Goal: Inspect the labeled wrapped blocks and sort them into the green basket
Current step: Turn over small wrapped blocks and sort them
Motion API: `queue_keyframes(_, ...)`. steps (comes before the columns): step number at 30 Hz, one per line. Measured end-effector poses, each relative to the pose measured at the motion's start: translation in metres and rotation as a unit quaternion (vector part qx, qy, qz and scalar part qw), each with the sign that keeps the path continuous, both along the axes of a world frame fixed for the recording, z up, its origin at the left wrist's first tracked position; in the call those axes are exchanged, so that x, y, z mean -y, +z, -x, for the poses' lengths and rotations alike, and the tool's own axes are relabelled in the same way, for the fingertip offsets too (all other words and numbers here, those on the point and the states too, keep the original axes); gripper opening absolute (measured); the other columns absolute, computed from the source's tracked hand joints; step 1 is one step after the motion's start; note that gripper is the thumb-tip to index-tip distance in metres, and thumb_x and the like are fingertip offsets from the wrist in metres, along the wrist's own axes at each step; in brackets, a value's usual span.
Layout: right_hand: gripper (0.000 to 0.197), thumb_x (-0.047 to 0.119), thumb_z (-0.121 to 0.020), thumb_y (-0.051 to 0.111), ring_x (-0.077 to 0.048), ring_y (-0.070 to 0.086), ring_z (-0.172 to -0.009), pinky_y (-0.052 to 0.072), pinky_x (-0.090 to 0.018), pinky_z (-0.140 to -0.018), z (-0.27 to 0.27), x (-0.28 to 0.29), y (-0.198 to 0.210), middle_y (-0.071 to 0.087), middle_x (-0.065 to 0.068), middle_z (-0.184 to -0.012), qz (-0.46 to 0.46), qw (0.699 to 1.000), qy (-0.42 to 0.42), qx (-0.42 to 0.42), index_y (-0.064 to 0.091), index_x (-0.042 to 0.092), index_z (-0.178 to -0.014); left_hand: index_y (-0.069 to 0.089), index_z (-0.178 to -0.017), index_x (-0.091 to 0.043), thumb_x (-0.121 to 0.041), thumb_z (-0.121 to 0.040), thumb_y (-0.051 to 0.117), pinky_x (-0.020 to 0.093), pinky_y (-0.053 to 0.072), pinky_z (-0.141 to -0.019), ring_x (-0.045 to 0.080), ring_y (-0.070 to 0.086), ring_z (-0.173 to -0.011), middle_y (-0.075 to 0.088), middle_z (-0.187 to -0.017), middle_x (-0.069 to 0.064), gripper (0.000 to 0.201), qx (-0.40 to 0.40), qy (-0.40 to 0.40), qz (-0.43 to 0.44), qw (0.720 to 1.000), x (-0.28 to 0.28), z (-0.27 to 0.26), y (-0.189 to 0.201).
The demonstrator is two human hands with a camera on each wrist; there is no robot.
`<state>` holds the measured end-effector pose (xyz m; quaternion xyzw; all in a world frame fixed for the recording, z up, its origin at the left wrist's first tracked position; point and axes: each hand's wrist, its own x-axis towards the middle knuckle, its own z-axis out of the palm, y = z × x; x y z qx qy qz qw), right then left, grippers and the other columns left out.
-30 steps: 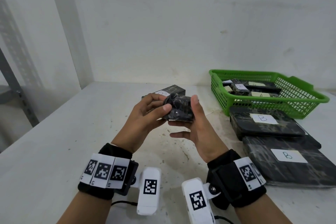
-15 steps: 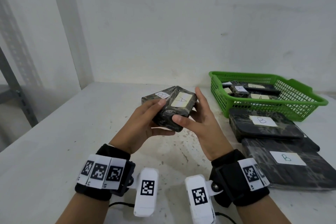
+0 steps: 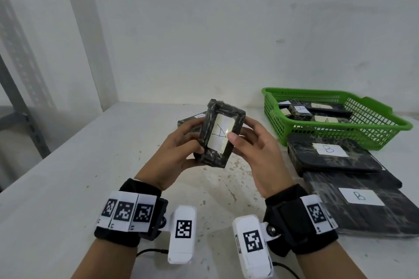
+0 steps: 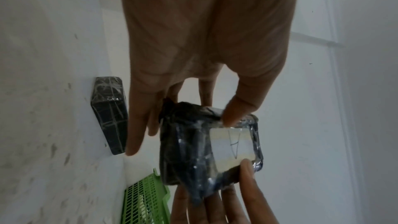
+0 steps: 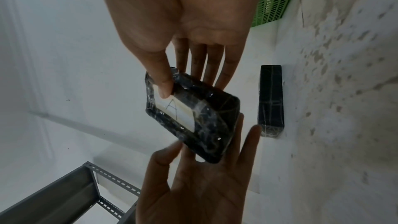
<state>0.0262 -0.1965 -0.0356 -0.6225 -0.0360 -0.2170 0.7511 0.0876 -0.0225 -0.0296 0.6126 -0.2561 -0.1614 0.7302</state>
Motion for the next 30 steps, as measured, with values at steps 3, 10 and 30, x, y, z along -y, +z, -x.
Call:
queue_keyframes(3, 0.049, 0.000, -0.083, 0.072, -0.020, 0.064, -0.113, 0.052, -0.034, -0.093, -0.002, 0.001, -0.004, 0.069, -0.009, -0.119, 0.017, 1.000, 0.004, 0.023, 0.057, 0.018, -0.126, 0.055, -0.132, -0.035, -0.034, -0.082, 0.058, 0.046, 0.058, -0.088, 0.023, 0.068, -0.105, 0.067, -0.119, 0.003, 0.049, -0.004, -0.007, -0.009, 1.000, 0.001, 0.002, 0.002)
queue_keyframes(10, 0.049, -0.001, -0.080, 0.069, -0.017, 0.056, -0.125, 0.040, -0.052, -0.110, 0.002, -0.004, -0.002, 0.066, -0.001, -0.126, 0.087, 0.992, 0.032, 0.081, 0.059, 0.021, -0.123, 0.063, -0.124, -0.030, -0.075, -0.066, 0.062, 0.045, 0.057, -0.089, 0.022, 0.066, -0.112, 0.068, -0.122, 0.005, 0.074, -0.008, 0.017, 0.016, 1.000, 0.003, 0.006, 0.006)
queue_keyframes(30, 0.035, 0.042, -0.092, 0.059, -0.019, 0.063, -0.116, 0.047, -0.041, -0.105, 0.006, -0.022, -0.001, 0.070, -0.004, -0.118, -0.008, 0.998, 0.066, 0.006, 0.065, 0.020, -0.118, 0.063, -0.119, -0.017, -0.044, -0.067, 0.071, 0.034, 0.057, -0.087, 0.021, 0.067, -0.109, 0.070, -0.113, 0.005, 0.059, 0.070, 0.033, 0.024, 0.997, 0.006, 0.008, 0.001)
